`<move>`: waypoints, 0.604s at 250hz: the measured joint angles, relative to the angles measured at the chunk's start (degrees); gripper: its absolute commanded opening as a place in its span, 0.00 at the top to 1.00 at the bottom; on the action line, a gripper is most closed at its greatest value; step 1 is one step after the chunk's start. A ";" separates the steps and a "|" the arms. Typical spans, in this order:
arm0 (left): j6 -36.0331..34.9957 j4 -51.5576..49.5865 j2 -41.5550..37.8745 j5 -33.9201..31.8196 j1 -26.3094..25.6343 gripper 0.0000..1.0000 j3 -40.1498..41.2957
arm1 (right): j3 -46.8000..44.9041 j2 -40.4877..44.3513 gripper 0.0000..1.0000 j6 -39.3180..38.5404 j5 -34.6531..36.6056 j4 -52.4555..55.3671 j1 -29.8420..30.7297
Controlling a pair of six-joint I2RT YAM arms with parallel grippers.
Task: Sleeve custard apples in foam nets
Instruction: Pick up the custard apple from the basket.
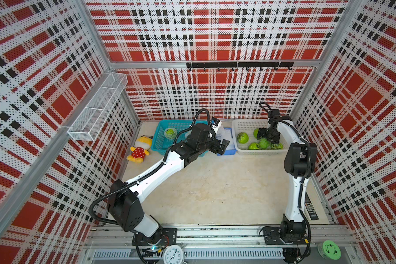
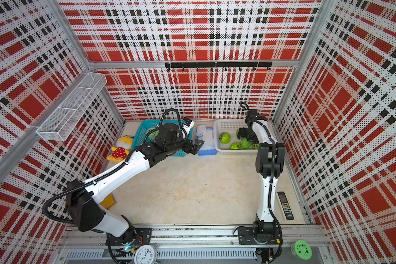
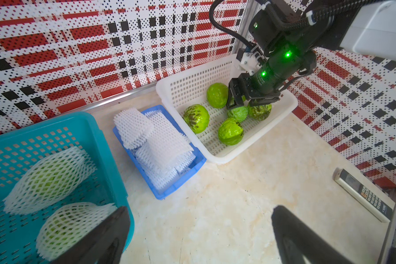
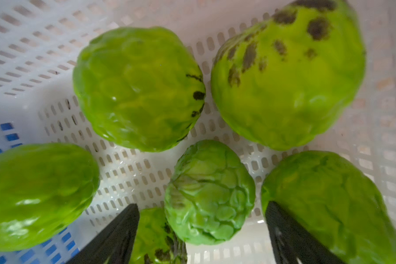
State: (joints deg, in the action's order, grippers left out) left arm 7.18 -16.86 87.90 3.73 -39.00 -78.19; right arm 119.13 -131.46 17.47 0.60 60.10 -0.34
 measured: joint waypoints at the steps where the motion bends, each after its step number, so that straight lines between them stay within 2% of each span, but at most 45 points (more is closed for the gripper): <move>1: 0.00 0.00 0.00 0.00 0.00 0.01 0.00 | 0.00 0.00 0.15 0.00 0.00 -0.02 0.00; 42: -0.15 -0.07 0.02 -0.09 0.00 0.00 0.00 | 0.00 -0.07 0.17 0.04 0.17 -0.44 0.39; 101: -0.15 -0.09 0.02 -0.15 0.00 0.00 0.00 | -0.66 -1.46 0.13 -0.15 1.64 -0.83 0.66; 135: -0.15 -0.09 0.02 -0.50 0.00 0.00 0.00 | -1.73 -1.86 0.17 -0.17 1.90 -1.29 0.66; 151: -0.13 -0.09 0.02 -0.70 0.00 0.01 0.00 | -1.92 -1.88 0.26 -0.39 2.10 -1.31 0.66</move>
State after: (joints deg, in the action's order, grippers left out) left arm 7.05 -16.95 87.92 3.03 -39.00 -78.19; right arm 117.21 -133.34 17.08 2.70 58.78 0.32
